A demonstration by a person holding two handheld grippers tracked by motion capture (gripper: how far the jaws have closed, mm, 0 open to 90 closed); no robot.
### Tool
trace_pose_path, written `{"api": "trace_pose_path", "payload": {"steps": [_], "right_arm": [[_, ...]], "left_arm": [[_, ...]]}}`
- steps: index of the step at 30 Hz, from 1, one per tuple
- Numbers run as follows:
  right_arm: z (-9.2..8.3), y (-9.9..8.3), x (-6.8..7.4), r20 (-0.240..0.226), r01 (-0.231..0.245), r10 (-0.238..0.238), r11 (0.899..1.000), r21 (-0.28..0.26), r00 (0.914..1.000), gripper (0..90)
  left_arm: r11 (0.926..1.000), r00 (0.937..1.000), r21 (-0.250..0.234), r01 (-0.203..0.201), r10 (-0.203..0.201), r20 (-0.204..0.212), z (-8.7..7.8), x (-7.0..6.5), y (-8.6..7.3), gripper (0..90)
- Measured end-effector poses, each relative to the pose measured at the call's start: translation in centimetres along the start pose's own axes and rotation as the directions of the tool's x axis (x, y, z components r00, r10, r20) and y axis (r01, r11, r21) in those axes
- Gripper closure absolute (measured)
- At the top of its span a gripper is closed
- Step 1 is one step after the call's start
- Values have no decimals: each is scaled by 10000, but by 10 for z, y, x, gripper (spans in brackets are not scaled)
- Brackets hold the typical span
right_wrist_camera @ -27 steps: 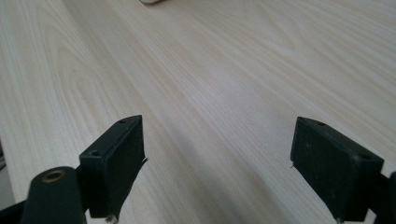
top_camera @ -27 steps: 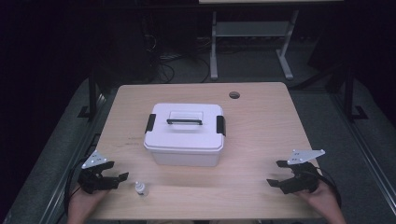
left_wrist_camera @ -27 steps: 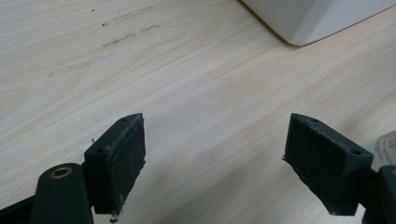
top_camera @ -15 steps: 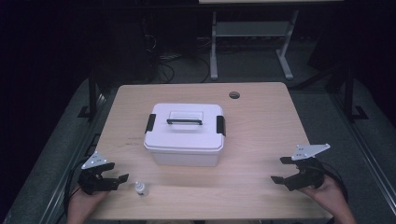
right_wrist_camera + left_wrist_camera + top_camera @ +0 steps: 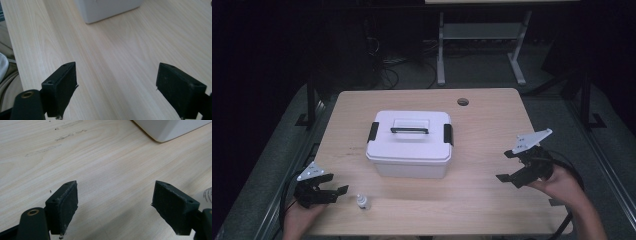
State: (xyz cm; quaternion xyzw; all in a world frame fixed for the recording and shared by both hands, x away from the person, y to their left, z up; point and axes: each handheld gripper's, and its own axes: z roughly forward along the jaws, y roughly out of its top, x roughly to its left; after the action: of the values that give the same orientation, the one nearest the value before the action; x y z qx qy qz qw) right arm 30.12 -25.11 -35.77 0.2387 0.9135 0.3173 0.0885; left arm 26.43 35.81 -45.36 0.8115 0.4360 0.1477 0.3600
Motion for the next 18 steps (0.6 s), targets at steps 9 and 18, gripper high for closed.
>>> {"api": "trace_pose_path", "payload": {"steps": [9,18], "right_arm": [[-1,21,-6,-233,261,-258,9996,134,9994,164],[-5,47,-9,-484,522,-513,9985,170,9975,170]], "left_arm": [[9998,10000,-198,31,-30,82,-1,-1,0,204],[9995,9997,-251,-203,206,130,-1,-4,3,206]]}}
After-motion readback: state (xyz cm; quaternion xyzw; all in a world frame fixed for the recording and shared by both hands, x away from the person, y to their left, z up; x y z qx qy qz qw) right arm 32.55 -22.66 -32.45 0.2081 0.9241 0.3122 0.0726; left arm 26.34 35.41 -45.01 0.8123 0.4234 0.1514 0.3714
